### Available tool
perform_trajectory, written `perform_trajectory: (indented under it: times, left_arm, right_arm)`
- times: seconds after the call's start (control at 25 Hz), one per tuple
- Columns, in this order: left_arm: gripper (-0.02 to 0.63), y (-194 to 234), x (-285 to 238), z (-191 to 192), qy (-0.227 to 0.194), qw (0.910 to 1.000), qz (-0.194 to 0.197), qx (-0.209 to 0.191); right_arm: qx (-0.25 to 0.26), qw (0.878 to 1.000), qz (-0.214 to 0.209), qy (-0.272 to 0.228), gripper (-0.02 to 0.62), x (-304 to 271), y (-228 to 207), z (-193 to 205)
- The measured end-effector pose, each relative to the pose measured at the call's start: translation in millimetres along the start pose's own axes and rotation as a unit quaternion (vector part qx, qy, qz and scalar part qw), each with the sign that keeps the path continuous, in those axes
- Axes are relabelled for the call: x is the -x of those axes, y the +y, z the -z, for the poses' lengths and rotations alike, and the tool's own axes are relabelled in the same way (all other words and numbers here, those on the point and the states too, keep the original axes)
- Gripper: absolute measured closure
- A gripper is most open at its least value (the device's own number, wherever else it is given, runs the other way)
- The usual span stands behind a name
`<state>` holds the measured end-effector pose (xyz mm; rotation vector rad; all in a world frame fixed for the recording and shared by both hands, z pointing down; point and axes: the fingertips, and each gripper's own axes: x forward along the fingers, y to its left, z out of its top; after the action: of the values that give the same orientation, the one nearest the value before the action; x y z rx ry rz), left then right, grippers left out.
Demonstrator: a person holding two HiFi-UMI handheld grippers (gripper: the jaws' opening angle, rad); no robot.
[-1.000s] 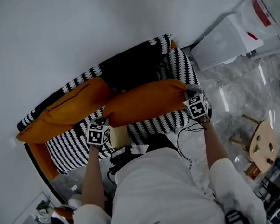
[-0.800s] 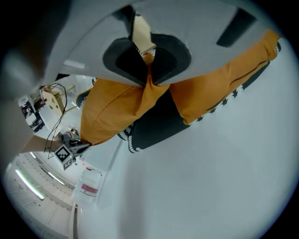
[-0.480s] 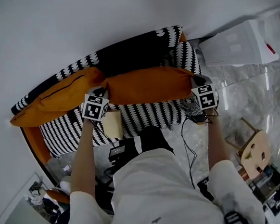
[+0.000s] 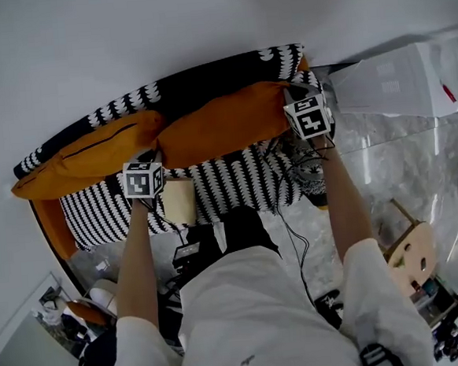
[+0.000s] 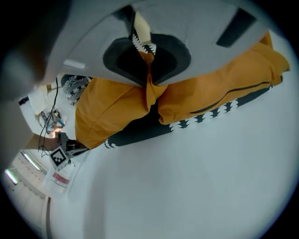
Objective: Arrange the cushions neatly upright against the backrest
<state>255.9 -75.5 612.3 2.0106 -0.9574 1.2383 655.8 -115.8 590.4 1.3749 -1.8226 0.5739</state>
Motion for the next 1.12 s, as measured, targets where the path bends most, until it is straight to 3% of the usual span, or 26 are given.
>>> perform_trajectory:
  times: [0.16, 0.28, 0.44, 0.6, 0.68, 0.76, 0.84, 0.96, 1.12]
  left_arm:
    - [0.578, -10.5, -21.3, 11.5, 0.033, 0.9987, -0.007, 0.038]
    - [0.580, -33.0, -41.6, 9.1, 0.039, 0.9992, 0.004, 0.004]
    - [0.581, -62.4, -60.3, -37.3, 0.011, 0.9985, 0.020, -0.050]
    - [0.581, -74.6, -81.2, -74.5, 0.002, 0.9936, 0.026, -0.110]
    - [0.581, -51.5, -83.1, -88.5, -0.017, 0.9952, 0.004, -0.096]
    - [0.580, -13.6, -74.7, -95.1, -0.040, 0.9983, -0.023, -0.037]
    - [0.577, 13.3, -64.0, -93.6, -0.052, 0.9983, -0.023, 0.012]
    - [0.566, 20.2, -54.6, -89.1, -0.051, 0.9987, 0.002, 0.003]
    - [0.548, 13.8, -42.4, -83.7, -0.060, 0.9978, 0.025, -0.015]
  right_arm:
    - [0.023, 1.000, -0.014, 0.015, 0.581, -22.0, -16.4, -6.4]
    - [-0.004, 0.999, -0.017, 0.033, 0.581, -25.5, -31.4, 13.5]
    - [-0.092, 0.995, -0.005, 0.042, 0.581, -13.5, -63.8, 48.0]
    - [-0.127, 0.991, 0.015, 0.048, 0.581, -3.3, -77.3, 73.5]
    - [-0.142, 0.989, 0.019, 0.040, 0.581, -8.2, -75.9, 67.4]
    - [-0.152, 0.987, 0.028, 0.037, 0.581, -18.9, -70.4, 52.6]
    - [-0.148, 0.987, 0.049, 0.047, 0.580, -29.5, -67.2, 38.0]
    - [-0.123, 0.988, 0.065, 0.062, 0.580, -42.4, -61.4, 24.1]
    - [-0.124, 0.991, 0.037, 0.028, 0.580, -42.8, -59.4, 21.9]
